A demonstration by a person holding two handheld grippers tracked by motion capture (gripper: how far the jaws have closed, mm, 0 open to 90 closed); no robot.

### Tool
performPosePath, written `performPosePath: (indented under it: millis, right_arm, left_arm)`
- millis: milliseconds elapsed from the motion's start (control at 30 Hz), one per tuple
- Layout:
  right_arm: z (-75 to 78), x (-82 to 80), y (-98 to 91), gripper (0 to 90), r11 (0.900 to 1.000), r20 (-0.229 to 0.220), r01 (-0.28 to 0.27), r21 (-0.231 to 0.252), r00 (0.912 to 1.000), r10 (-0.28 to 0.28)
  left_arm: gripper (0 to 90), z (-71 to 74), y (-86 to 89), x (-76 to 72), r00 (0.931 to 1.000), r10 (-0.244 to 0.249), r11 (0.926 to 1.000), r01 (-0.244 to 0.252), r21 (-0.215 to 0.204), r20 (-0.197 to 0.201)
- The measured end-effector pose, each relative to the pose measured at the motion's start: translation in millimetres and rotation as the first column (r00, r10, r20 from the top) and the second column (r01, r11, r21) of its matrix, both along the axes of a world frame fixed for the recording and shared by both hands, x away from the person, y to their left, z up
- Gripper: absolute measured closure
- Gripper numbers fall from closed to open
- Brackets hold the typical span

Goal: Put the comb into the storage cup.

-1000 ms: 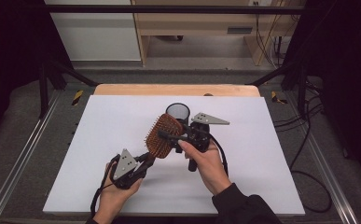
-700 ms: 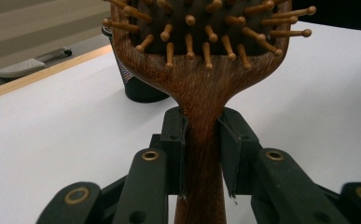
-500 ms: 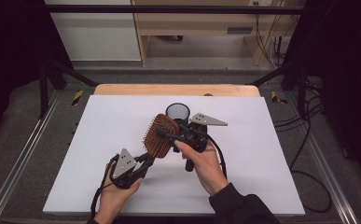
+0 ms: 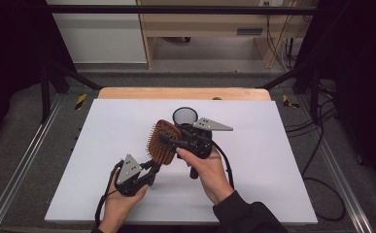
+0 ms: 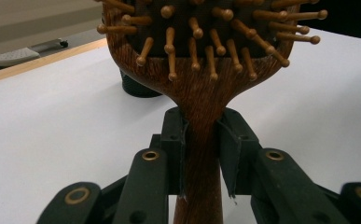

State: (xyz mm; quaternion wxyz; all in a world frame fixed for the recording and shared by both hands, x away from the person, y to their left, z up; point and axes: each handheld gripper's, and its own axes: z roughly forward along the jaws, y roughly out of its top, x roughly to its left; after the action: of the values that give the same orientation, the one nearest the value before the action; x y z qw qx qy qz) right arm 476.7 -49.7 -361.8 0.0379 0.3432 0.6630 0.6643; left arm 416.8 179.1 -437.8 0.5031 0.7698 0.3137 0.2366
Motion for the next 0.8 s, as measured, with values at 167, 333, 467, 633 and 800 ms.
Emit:
performPosePath:
  millis: [167, 333, 467, 633, 800]
  right_arm:
    - [2.6, 0.4, 1.9, 52.1, 1.0000, 0.000, 0.006, 0.005, 1.0000, -0.006]
    - [4.4, 1.3, 2.4, 53.0, 0.9998, -0.010, 0.016, 0.009, 0.9998, -0.016]
    - [4.2, 3.8, 1.6, 53.5, 0.9997, -0.030, 0.022, 0.015, 0.9993, -0.021]
    - [2.4, 6.8, 1.2, 53.7, 0.9995, -0.055, 0.026, 0.020, 0.9982, -0.025]
    - [2.7, 9.6, -0.9, 53.7, 0.9984, -0.068, 0.036, 0.044, 0.9972, -0.033]
  left_arm:
    - [73.3, 1.3, 1.0, -0.2, 1.0000, 0.005, 0.9999, -0.005, -0.012, 0.005]
    - [73.2, 1.3, 1.2, -0.2, 1.0000, 0.006, 0.9996, -0.006, -0.026, 0.007]
    - [73.0, -0.2, 0.6, 0.5, 1.0000, 0.009, 0.9993, -0.009, -0.037, 0.002]
    - [72.1, -2.3, 1.6, 2.3, 0.9998, 0.012, 0.9983, -0.013, -0.057, -0.013]
    - [71.3, -1.6, 3.8, 2.9, 0.9998, 0.016, 0.9971, -0.016, -0.074, -0.010]
